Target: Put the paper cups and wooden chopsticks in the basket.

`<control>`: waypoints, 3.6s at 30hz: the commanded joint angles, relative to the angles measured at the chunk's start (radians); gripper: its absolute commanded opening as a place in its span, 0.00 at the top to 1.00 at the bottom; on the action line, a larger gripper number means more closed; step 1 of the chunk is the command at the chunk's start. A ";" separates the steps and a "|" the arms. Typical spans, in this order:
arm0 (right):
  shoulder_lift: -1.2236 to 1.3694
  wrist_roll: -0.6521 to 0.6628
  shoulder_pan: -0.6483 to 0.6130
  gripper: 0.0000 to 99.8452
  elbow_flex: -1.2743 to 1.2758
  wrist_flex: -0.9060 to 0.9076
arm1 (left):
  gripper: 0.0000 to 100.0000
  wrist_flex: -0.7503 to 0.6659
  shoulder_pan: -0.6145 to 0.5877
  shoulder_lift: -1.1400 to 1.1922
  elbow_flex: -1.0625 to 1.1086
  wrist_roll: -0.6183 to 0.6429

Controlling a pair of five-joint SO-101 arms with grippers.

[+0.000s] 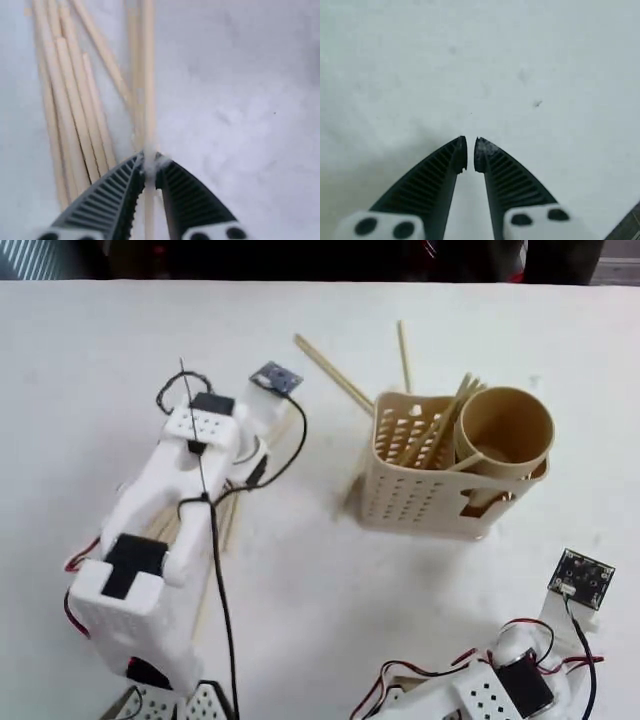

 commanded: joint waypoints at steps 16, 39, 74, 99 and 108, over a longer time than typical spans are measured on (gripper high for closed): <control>-0.001 0.008 0.008 0.96 0.009 -0.001 | 0.88 -0.267 0.059 -0.061 0.017 -0.046; -0.001 0.008 0.008 0.96 0.009 -0.001 | 0.81 -0.132 0.028 0.259 -0.292 -0.040; -0.001 0.008 0.008 0.96 0.009 -0.001 | 0.98 0.430 0.386 -0.346 -0.862 0.137; -0.001 0.008 0.008 0.96 0.009 -0.001 | 0.98 -0.476 0.608 -0.380 -0.568 0.129; -0.001 0.008 0.008 0.96 0.009 -0.001 | 0.98 -0.617 0.602 -0.380 -0.370 0.130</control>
